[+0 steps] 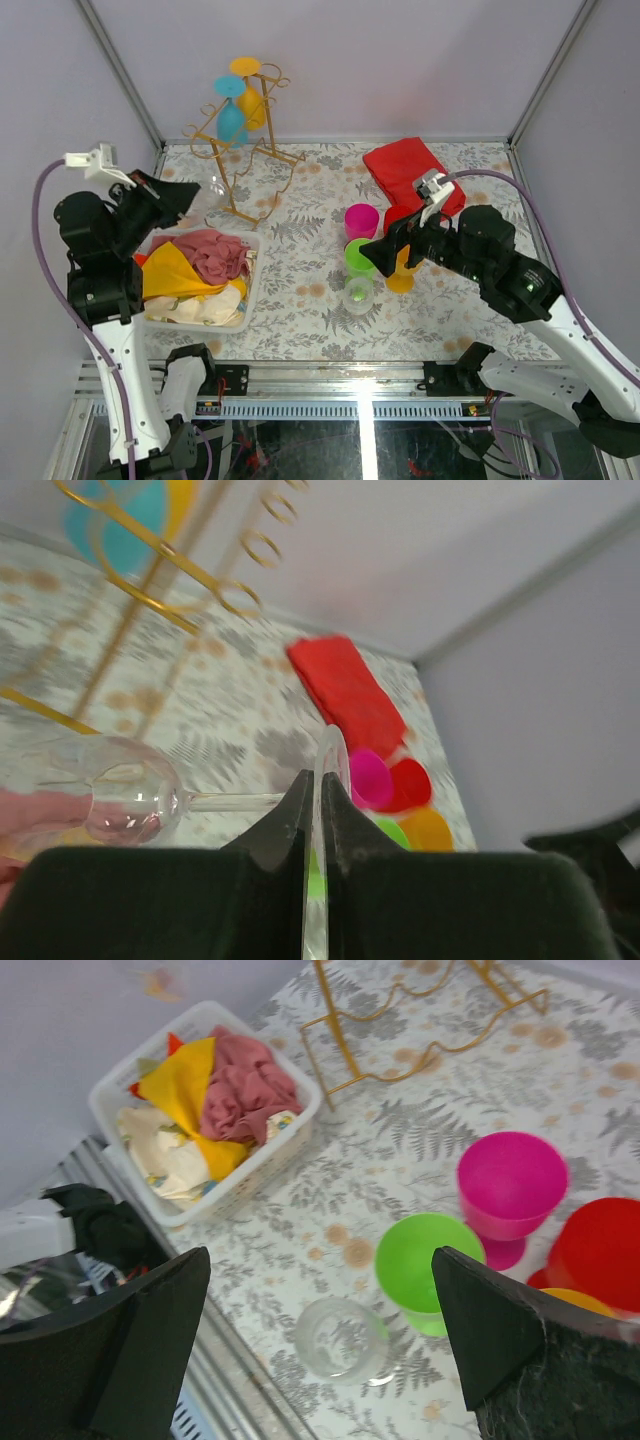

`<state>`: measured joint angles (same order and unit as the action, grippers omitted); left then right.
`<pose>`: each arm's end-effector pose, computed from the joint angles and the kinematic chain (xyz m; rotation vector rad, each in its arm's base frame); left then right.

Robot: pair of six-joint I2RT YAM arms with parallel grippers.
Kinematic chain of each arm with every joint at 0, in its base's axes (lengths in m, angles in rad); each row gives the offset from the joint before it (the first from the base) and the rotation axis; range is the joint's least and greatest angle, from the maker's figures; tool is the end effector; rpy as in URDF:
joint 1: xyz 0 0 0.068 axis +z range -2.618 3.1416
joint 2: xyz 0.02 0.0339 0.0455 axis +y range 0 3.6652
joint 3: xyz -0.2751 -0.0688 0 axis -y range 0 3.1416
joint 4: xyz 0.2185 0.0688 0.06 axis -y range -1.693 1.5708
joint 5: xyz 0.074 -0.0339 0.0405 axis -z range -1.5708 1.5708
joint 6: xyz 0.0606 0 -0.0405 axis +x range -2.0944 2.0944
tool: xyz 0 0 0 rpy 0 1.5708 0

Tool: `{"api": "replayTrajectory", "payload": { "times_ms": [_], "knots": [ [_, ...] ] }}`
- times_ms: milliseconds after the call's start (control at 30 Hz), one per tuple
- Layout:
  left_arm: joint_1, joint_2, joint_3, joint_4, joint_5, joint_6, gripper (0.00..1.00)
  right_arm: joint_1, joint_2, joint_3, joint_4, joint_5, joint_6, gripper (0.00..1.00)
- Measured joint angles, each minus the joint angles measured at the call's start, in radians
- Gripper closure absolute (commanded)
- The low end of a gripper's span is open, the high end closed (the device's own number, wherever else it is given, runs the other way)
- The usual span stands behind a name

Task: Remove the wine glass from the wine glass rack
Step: Pick up the wine glass from the wine rack, then place the wine glass at the center of the board.

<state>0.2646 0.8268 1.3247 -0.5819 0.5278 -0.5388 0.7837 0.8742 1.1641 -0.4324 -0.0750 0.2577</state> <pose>0.1266 0.0027 0.4624 -0.2652 1.6621 -0.6425 0.1164 0.1224 0.4254 -0.5200 1.7082 0.8276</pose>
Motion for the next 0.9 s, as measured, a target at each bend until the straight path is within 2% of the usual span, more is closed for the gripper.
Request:
{"api": "replayTrajectory", "payload": {
  "times_ms": [233, 433, 600, 767, 833, 900],
  "knots": [
    [0.000, -0.099, -0.127, 0.024, 0.348, -0.077, 1.00, -0.001, -0.046, -0.108, 0.090, -0.186, 0.176, 0.08],
    [-0.008, -0.203, -0.236, 0.080, 0.492, -0.122, 1.00, -0.001, -0.010, -0.190, 0.217, -0.349, 0.327, 0.14],
    [-0.011, -0.220, -0.306, 0.112, 0.538, -0.145, 1.00, -0.001, 0.046, -0.219, 0.282, -0.439, 0.407, 0.15],
    [-0.055, -0.171, -0.319, 0.135, 0.531, -0.147, 1.00, -0.001, 0.046, -0.221, 0.311, -0.459, 0.423, 0.14],
    [-0.129, -0.137, -0.324, 0.152, 0.501, -0.154, 1.00, -0.001, 0.046, -0.221, 0.314, -0.463, 0.424, 0.14],
    [-0.285, -0.090, -0.323, 0.165, 0.414, -0.158, 1.00, -0.001, 0.046, -0.221, 0.314, -0.464, 0.423, 0.15]
  ]
}}
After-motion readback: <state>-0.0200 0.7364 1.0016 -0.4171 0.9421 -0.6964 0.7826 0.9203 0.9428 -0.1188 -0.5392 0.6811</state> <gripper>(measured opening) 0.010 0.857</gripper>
